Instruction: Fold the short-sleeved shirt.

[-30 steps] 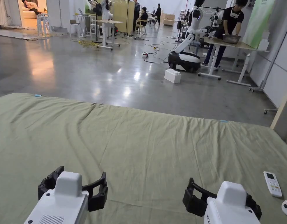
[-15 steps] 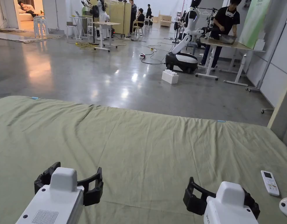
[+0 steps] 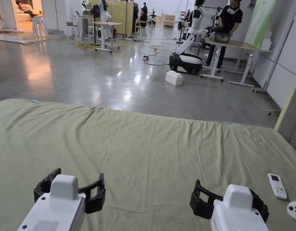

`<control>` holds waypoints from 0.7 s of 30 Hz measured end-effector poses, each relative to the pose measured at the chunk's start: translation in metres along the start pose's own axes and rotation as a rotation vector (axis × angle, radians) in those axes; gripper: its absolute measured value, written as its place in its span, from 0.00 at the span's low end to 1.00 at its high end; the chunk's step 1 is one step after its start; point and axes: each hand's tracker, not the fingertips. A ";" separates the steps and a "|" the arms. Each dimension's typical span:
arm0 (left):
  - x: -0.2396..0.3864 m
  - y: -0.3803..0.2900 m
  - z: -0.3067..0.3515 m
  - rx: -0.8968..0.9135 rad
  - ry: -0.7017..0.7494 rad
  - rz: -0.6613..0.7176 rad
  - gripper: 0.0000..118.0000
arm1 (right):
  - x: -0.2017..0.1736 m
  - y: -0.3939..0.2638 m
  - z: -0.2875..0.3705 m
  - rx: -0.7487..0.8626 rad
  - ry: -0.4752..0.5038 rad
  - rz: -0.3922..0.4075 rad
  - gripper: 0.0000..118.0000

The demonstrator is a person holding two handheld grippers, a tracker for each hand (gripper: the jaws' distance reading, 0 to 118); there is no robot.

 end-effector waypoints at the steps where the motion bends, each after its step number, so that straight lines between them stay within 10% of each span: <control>1: 0.000 0.000 0.000 0.000 -0.001 0.004 0.87 | 0.000 0.000 0.000 0.005 0.001 0.003 1.00; 21: 0.002 0.001 0.003 0.001 -0.003 0.005 0.92 | -0.005 0.003 0.007 0.010 -0.001 -0.007 1.00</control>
